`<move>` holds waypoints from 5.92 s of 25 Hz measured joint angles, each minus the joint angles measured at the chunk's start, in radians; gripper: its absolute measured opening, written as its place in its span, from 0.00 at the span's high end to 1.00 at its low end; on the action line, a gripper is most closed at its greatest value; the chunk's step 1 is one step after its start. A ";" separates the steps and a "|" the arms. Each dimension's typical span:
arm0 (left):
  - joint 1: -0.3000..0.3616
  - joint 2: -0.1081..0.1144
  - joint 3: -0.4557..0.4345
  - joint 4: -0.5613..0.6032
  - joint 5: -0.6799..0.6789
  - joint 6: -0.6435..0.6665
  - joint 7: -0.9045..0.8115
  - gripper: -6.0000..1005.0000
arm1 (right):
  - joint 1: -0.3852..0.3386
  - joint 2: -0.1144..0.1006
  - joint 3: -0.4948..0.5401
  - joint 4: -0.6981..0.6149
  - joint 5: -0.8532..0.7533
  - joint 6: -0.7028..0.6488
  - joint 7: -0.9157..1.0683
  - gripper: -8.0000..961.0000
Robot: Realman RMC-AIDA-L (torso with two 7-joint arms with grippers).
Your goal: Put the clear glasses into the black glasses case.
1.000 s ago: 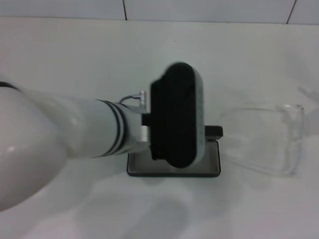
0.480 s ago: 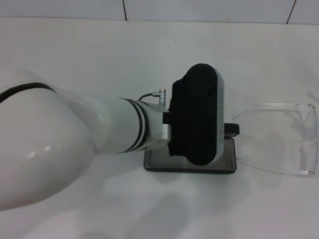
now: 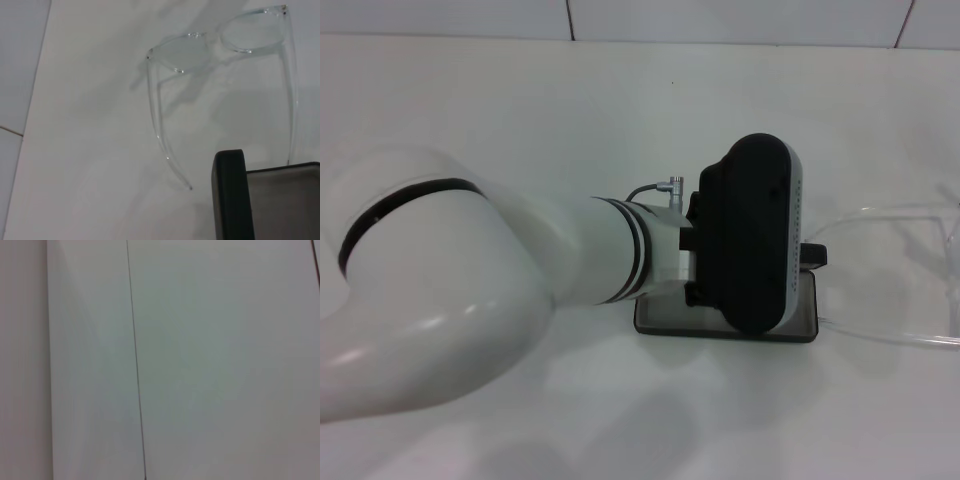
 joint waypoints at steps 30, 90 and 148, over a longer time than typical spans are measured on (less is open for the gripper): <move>0.045 0.006 -0.022 0.130 -0.005 0.033 -0.046 0.54 | 0.013 -0.008 -0.011 -0.025 -0.010 0.032 0.087 0.11; 0.156 0.013 -0.980 -0.235 -1.387 0.550 0.527 0.60 | 0.225 0.029 -0.922 -0.907 -1.114 0.203 1.765 0.28; 0.111 0.014 -0.995 -0.370 -1.689 0.750 0.621 0.77 | 0.091 0.018 -0.420 -0.927 -0.163 0.022 1.100 0.91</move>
